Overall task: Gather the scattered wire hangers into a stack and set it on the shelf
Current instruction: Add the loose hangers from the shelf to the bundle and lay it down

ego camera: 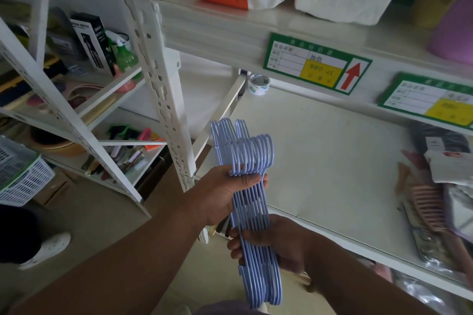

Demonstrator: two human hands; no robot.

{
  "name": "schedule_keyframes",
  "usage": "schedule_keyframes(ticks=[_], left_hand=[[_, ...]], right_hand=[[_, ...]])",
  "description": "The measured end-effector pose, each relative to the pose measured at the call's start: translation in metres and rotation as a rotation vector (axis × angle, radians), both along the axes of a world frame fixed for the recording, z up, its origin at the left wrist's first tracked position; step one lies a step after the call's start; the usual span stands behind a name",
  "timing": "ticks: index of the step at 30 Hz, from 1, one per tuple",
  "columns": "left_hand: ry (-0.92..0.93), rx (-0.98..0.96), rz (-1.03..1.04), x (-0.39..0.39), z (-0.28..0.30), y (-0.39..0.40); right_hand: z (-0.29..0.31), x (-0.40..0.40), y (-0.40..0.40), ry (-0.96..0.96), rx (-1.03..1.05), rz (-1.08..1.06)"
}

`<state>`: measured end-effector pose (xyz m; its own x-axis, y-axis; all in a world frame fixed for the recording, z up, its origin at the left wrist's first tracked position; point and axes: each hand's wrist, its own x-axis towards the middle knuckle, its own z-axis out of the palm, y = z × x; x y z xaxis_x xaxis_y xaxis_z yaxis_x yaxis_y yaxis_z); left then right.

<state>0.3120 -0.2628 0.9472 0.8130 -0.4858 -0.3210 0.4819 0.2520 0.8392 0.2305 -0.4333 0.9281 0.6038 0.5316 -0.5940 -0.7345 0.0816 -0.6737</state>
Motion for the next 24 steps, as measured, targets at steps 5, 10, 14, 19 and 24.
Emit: schedule_keyframes(ticks=[5,10,14,19,24], left_hand=[[0.011,-0.022,-0.045,0.002,0.005,-0.02],[0.021,-0.043,-0.075,0.006,0.009,-0.042],[0.007,-0.071,-0.123,0.009,0.013,-0.057],[-0.013,-0.057,-0.164,0.011,0.014,-0.07],[-0.064,-0.101,-0.193,0.015,0.018,-0.072]], right_hand=[[0.004,-0.007,-0.014,-0.031,0.061,-0.051],[0.01,-0.013,-0.03,-0.058,0.072,-0.093],[0.016,-0.018,-0.04,-0.078,0.061,-0.124],[0.015,-0.025,-0.051,-0.053,0.034,-0.206],[0.026,-0.025,-0.06,-0.08,0.086,-0.237]])
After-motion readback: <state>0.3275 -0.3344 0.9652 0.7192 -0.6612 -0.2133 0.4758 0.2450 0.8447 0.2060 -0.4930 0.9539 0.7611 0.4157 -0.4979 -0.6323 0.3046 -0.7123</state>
